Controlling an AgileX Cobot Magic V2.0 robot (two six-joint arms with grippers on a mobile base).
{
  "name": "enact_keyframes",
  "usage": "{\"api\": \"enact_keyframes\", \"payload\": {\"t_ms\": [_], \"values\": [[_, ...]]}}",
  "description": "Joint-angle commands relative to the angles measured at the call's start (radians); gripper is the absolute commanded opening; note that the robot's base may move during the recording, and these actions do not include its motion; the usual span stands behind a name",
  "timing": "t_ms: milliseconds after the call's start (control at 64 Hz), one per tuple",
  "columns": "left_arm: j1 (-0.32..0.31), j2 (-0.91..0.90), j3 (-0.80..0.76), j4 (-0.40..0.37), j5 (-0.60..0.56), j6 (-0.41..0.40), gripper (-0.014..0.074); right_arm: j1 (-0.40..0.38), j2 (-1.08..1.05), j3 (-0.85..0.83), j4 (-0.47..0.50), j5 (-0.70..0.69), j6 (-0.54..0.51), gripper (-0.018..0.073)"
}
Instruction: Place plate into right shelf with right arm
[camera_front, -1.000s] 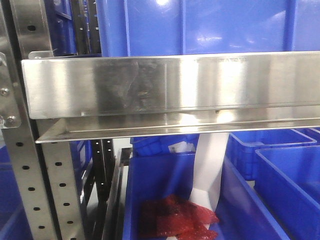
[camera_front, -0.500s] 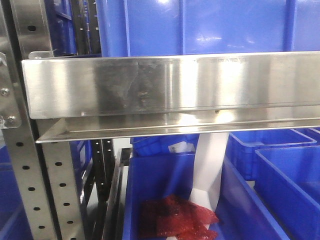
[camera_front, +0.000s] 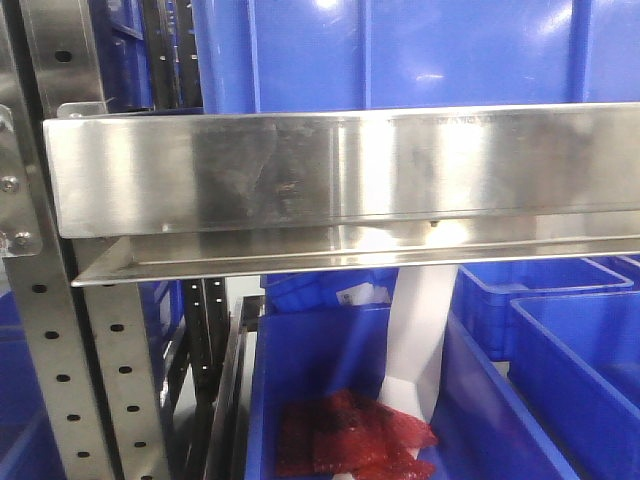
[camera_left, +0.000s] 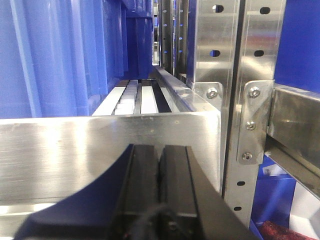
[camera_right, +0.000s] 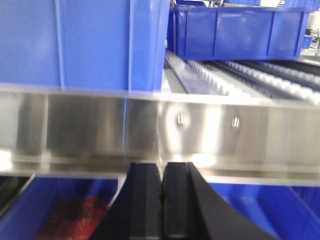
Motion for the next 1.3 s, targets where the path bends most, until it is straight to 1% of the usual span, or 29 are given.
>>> {"api": "enact_keyframes", "payload": {"t_ms": [0,78,1281], "values": [[0.002,-0.011,0.010,-0.002,-0.089,-0.002,-0.0047,-0.006,-0.018,0.037,0.012,-0.169,-0.008,0.0050],[0.002,-0.011,0.010,-0.002,-0.089,-0.002,-0.0047,-0.006,-0.019,0.042,0.013,-0.141,-0.008,0.0050],[0.002,-0.011,0.010,-0.002,-0.089,-0.002,-0.0047,-0.006,-0.019,0.042,0.013,-0.156,0.003,0.0050]]}}
